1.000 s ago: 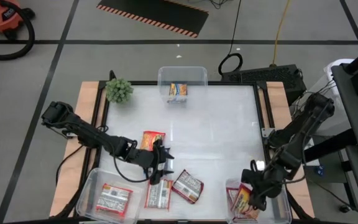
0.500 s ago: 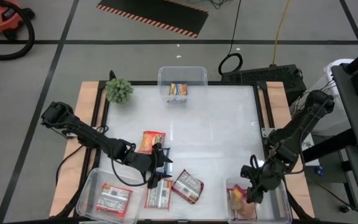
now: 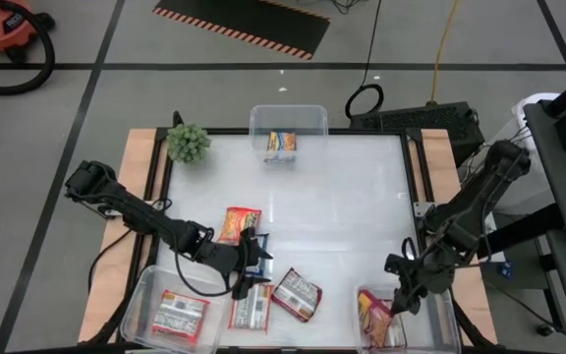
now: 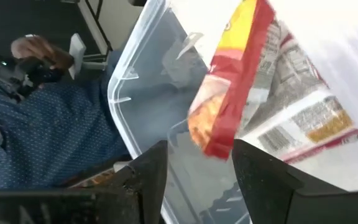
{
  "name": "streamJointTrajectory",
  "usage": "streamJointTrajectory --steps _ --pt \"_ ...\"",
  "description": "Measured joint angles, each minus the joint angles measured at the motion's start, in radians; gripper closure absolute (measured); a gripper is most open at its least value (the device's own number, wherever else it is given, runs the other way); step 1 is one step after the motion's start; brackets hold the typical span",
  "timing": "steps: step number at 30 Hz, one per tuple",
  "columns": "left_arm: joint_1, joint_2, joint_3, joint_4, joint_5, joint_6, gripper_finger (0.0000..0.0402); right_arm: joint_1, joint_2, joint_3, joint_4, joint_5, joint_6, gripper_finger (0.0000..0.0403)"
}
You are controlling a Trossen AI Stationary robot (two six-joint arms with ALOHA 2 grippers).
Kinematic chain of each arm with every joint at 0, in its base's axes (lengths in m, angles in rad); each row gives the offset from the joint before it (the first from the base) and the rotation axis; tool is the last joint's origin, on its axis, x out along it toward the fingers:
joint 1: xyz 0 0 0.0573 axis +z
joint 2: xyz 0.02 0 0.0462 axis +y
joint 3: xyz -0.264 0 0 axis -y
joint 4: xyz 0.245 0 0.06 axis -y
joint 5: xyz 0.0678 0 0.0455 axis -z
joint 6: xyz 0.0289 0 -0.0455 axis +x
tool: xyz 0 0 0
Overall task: Sort Maruchan noodles
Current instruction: Put the top red noodle pack into the right transparent bin
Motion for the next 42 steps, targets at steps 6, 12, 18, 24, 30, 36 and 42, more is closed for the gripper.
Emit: streamJointTrajectory --steps 6,12,18,24,30,36,42 --pt "-0.007 0.0 0.0 0.0 0.0 0.001 0.0103 0.0 -0.091 0.0 -0.08 0.031 0.013 0.0232" --pt "-0.026 0.0 0.0 -0.003 0.0 0.001 0.0103 0.001 -0.113 0.002 0.038 0.21 -0.107 0.0233" --pt "-0.041 0.0 0.0 -0.017 0.0 0.013 0.0103 -0.017 0.023 0.002 0.135 0.212 -0.014 0.0259" --pt "-0.042 0.0 0.0 -0.017 -0.001 0.017 0.0103 -0.016 0.149 0.008 0.265 0.059 0.086 0.029" --pt "-0.042 0.0 0.0 -0.016 -0.005 0.025 0.0103 -0.011 0.198 0.001 0.208 0.017 0.139 0.0308" --pt "-0.042 0.0 0.0 -0.022 -0.034 0.027 0.0103 -0.012 0.195 0.002 0.165 0.023 0.158 0.0314" --pt "-0.042 0.0 0.0 -0.023 -0.034 0.026 0.0103 -0.011 0.193 0.003 0.045 0.015 0.25 0.0315"
